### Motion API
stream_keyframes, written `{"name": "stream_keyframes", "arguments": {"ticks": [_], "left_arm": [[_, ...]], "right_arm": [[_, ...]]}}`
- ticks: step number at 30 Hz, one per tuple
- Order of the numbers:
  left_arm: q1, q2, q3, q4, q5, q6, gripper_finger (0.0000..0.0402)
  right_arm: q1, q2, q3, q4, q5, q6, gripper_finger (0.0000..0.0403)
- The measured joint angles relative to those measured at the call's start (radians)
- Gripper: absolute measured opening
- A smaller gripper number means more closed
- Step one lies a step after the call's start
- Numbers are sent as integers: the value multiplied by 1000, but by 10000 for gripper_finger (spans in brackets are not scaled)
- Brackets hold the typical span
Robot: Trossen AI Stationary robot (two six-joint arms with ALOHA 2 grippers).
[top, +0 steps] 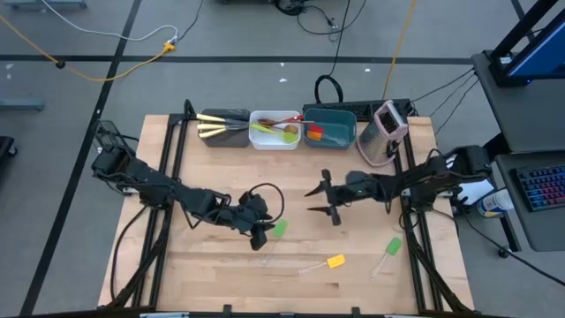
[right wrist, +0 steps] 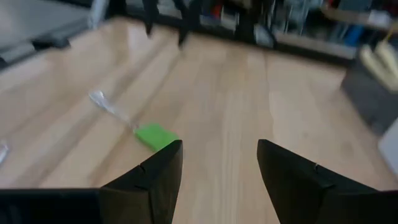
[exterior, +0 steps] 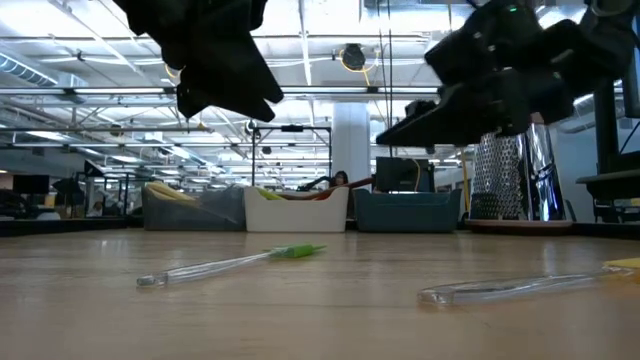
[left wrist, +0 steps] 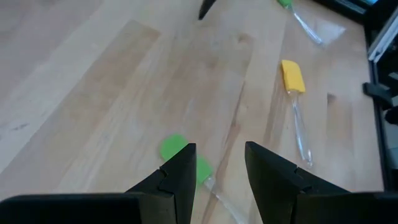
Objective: Pick & Place Kitchen Items
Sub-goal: Put the right green spatula into the blue bin
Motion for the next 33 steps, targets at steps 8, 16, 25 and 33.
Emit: {"name": "stream_keyframes", "arguments": {"ticks": [8, 16, 25, 33], "left_arm": [[5, 0, 0, 9, 21, 17, 140], [32, 0, 0, 26, -10, 54, 140], [44, 0, 0, 92, 22, 32, 140], [42, 34, 0, 78, 59, -50, 141]], "right_arm": [[20, 0, -75, 142, 3, -40, 201], [21, 0, -75, 147, 3, -5, 201], [21, 0, -75, 149, 4, -3, 201], [21, 0, -75, 149, 4, -2, 201]]}}
